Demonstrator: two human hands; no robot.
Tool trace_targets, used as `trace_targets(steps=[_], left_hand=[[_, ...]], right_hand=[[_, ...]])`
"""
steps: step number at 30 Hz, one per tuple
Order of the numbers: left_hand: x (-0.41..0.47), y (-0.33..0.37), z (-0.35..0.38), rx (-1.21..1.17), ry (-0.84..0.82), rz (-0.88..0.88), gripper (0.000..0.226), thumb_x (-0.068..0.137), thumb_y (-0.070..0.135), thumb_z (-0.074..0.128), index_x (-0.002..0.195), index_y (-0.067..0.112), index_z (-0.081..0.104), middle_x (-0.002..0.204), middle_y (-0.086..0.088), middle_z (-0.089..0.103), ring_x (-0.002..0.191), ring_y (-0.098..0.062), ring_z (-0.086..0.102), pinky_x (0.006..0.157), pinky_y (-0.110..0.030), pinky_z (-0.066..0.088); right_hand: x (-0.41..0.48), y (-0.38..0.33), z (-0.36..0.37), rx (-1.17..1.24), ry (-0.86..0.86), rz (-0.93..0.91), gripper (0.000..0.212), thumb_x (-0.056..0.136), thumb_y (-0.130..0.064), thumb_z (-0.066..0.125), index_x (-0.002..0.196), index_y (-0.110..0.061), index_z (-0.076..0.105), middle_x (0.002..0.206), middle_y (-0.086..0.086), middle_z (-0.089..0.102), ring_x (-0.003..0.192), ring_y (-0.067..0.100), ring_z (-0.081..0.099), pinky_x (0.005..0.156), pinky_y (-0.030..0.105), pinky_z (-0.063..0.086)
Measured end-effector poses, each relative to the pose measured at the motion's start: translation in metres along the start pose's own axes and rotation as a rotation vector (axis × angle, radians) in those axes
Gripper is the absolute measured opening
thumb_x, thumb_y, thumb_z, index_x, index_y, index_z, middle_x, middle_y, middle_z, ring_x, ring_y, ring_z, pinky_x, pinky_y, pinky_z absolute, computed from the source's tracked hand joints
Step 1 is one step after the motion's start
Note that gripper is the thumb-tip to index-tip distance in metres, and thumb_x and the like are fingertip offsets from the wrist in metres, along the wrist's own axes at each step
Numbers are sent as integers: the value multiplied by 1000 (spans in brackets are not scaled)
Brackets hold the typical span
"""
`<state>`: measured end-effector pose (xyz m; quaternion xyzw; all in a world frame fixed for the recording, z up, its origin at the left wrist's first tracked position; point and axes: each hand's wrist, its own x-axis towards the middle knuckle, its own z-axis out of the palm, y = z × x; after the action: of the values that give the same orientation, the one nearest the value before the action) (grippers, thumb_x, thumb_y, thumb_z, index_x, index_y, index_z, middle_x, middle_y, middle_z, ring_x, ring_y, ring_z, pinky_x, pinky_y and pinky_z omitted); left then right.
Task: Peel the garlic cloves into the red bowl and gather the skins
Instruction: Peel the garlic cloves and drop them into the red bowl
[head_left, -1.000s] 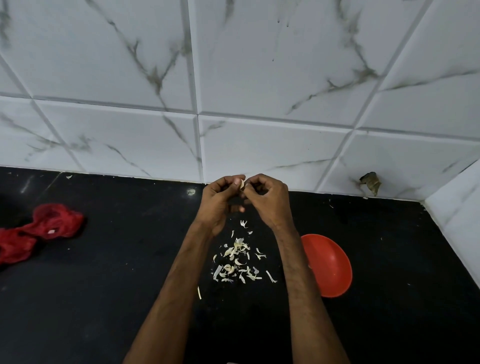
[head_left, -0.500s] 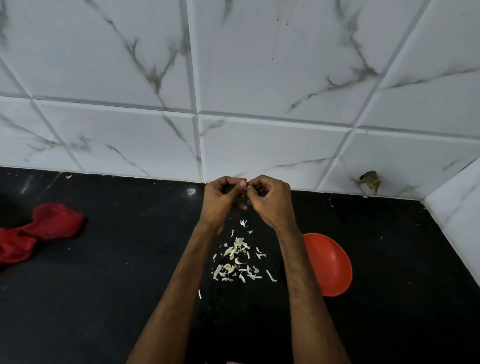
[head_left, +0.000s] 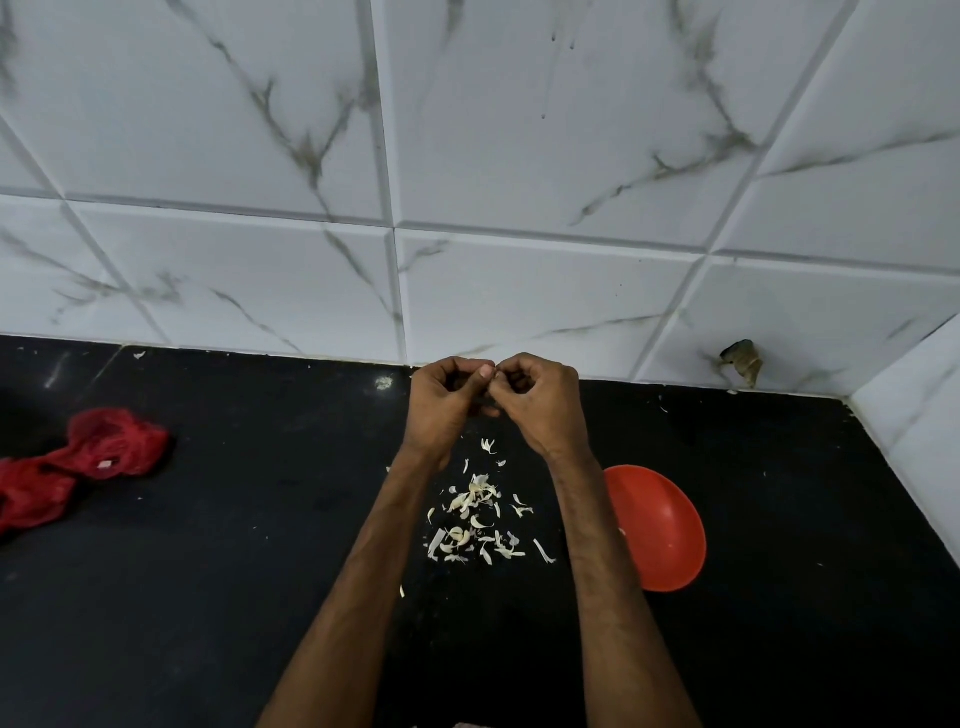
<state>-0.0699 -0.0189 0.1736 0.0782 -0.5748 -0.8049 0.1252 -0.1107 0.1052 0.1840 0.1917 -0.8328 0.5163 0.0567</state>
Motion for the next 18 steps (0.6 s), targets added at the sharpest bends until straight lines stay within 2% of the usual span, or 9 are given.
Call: trace_targets(steps=[5,8,11,13,16,18], left_hand=[[0,0,-3,-100,-5,-44,9,93,6,64,97,-2,67,82,-12,70,69,-20,68,55,-25,56],[1,-3,-3,-147,9,-66,14,94,8,63,106,1,67,78,-10,64,62,-15,63,52,-24,53],[2,-5,-2,-148,31,-68,16,95,11,62,106,-1,66,80,-12,61,60,-14,59,49,-23,49],[2,-7,-1,-134,37,-62,18,96,13,62,106,-1,66,81,-12,62,60,-14,57,48,-22,46],[2,-8,-1,-104,45,-59,21,99,17,59,109,1,67,82,-8,65,63,-13,57,48,-22,43],[2,-9,-1,-89,53,-59,20,99,21,59,109,6,68,85,-8,64,65,-12,55,48,-21,40]], right_hand=[[-1,-3,0,85,19,28,4,88,-12,73,85,-9,73,71,-4,71,66,5,68,65,19,55],[-1,-7,0,145,18,59,4,89,-11,71,84,-10,72,71,-3,71,66,6,68,66,20,56],[0,-9,3,214,-11,101,8,91,-11,69,83,-13,71,71,0,71,66,11,70,64,24,58],[0,-10,3,247,-19,120,10,92,-9,68,82,-13,70,70,-1,70,64,8,69,61,21,56],[1,-11,5,298,-29,155,9,94,-7,65,87,-5,70,71,2,69,62,5,68,59,17,54],[2,-11,7,315,-38,178,10,96,-7,63,90,-2,70,70,4,69,63,8,68,61,21,57]])
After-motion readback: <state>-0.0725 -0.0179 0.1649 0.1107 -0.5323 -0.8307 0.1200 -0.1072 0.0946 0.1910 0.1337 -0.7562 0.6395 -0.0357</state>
